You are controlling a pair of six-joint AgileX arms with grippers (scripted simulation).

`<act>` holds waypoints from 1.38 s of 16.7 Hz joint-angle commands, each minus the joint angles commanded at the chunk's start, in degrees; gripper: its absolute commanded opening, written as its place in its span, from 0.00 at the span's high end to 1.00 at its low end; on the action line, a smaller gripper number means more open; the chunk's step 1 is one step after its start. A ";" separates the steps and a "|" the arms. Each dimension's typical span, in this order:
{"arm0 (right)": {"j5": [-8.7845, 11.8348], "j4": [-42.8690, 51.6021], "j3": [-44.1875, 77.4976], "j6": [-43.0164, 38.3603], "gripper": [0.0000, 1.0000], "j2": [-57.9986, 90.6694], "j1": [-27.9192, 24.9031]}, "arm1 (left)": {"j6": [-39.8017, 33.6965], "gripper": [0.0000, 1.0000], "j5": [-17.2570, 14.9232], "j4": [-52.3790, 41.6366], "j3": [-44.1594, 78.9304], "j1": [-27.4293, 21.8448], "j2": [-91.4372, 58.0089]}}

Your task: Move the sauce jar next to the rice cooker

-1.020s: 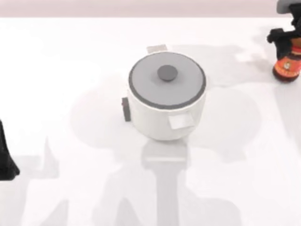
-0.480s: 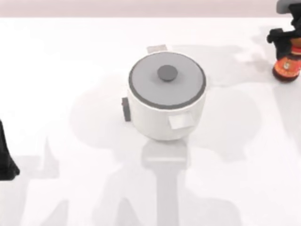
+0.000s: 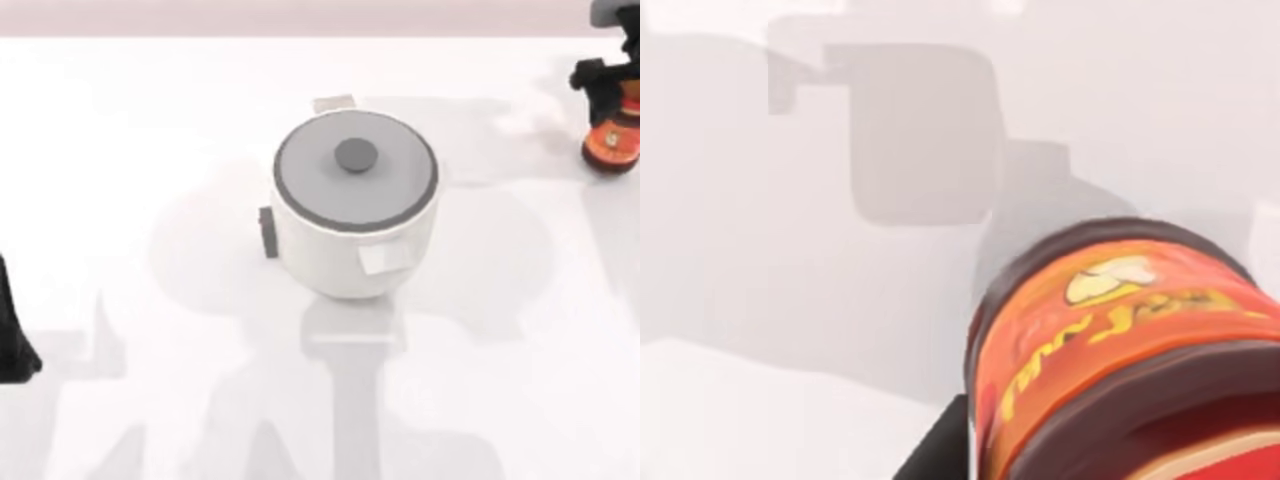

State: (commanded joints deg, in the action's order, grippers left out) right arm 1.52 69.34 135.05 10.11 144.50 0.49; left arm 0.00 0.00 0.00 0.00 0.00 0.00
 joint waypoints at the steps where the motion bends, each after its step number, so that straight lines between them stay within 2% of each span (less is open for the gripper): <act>1: 0.09 0.12 -1.86 0.01 1.00 -1.95 -0.08 | 0.00 0.00 0.00 0.00 0.00 0.00 0.00; 10: 0.18 2.16 -23.51 -0.08 1.00 -25.88 -0.52 | 0.00 0.00 0.00 0.00 0.00 0.00 0.00; 17: 0.11 1.75 -24.94 -0.99 1.00 -26.94 -0.98 | 0.00 0.00 0.00 0.00 0.00 0.00 0.00; 20: -0.62 -0.95 -28.18 -6.71 1.00 -27.41 -4.76 | 0.00 0.00 0.00 0.00 0.00 0.00 0.00; 23: -1.99 -4.96 -33.11 -16.50 1.00 -28.24 -10.10 | 0.00 0.00 0.00 0.00 0.00 0.00 0.00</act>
State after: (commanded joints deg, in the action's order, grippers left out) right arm -0.47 64.37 101.94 -6.39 116.26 -9.61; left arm 0.00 0.00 0.00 0.00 0.00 0.00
